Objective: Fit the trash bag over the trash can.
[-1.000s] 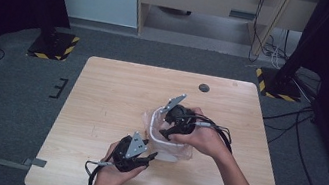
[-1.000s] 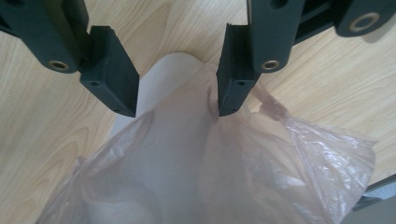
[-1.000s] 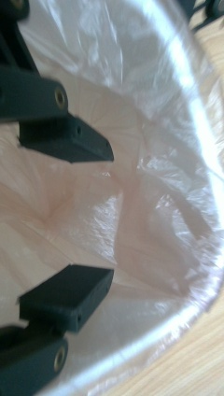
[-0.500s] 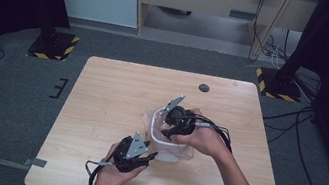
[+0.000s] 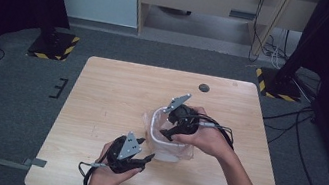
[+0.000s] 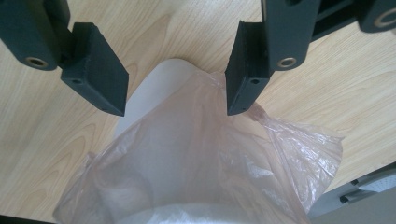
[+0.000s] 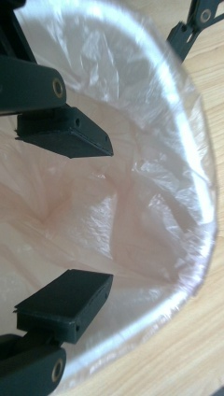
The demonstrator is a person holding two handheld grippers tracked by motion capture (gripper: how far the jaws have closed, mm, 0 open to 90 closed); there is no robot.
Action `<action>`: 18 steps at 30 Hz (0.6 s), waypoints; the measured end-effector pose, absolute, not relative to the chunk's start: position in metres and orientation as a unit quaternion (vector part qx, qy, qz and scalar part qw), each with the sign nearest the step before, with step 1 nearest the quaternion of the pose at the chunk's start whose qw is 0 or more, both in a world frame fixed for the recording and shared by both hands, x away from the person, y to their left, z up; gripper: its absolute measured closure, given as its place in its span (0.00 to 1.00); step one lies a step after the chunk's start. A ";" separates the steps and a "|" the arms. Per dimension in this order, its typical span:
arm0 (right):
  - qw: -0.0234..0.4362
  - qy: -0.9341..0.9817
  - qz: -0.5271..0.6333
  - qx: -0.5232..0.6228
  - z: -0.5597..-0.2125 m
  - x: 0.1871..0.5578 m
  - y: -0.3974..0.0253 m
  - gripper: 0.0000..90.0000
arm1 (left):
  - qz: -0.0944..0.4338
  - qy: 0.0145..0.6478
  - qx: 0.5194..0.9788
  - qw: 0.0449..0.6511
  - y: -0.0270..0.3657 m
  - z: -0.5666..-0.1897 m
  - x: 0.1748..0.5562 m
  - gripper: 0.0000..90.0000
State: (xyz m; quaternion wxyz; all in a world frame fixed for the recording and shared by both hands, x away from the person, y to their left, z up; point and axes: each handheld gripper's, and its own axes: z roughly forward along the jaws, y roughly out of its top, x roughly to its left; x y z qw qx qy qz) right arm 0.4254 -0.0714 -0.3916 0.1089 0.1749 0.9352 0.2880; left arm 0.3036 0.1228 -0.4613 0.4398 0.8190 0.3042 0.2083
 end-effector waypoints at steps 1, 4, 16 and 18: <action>0.110 0.934 0.292 0.174 -0.390 0.425 -0.073 0.35 | 0.209 0.306 0.818 0.441 0.124 -0.460 0.303 0.43; 0.118 0.926 0.310 0.178 -0.382 0.423 -0.079 0.33 | 0.212 0.314 0.811 0.445 0.127 -0.457 0.303 0.40; 0.147 0.877 0.392 0.237 -0.358 0.427 -0.116 0.11 | 0.206 0.379 0.802 0.413 0.149 -0.464 0.326 0.21; 0.158 0.869 0.399 0.246 -0.357 0.429 -0.123 0.08 | 0.198 0.386 0.804 0.407 0.152 -0.467 0.330 0.13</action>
